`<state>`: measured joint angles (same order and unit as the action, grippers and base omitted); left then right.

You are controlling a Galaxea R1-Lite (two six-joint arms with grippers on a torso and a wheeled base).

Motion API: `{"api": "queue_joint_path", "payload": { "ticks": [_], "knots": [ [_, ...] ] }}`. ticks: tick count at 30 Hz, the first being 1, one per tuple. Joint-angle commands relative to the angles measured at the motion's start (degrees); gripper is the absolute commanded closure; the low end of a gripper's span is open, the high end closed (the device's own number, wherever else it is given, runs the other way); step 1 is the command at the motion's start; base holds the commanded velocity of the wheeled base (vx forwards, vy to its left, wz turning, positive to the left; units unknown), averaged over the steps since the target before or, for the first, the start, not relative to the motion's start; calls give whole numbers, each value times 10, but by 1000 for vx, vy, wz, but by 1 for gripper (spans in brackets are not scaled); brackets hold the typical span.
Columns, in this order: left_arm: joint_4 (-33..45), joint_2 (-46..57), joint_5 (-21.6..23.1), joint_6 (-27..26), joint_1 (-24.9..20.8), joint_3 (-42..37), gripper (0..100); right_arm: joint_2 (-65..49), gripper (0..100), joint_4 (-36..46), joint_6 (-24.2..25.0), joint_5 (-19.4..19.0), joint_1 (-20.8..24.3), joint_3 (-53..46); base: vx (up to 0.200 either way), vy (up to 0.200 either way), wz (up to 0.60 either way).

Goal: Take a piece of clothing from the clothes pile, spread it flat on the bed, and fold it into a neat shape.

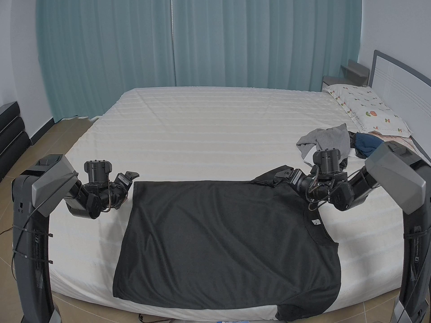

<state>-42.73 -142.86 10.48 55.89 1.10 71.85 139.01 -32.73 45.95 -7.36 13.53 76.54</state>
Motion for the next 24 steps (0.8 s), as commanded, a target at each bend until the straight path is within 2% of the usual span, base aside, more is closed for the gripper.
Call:
{"api": "queue_joint_path", "payload": {
  "ticks": [1,5,18,22,23,24],
  "knots": [
    [-14,22,7,3,2,-28,0,111,0,72,1,20,4,129,0,0,0],
    [-14,23,5,3,1,-29,0,142,0,83,-1,43,4,195,0,0,0],
    [-14,21,2,-1,0,-29,0,239,0,123,-2,53,2,380,0,0,0],
    [-14,21,2,-1,0,-29,0,248,0,89,-16,37,-3,380,0,0,0],
    [-14,21,2,-1,0,-29,0,248,0,36,-18,25,-3,380,0,0,0],
    [-14,21,2,-1,0,-29,0,248,0,36,-18,25,-3,380,0,0,0]
  ]
}}
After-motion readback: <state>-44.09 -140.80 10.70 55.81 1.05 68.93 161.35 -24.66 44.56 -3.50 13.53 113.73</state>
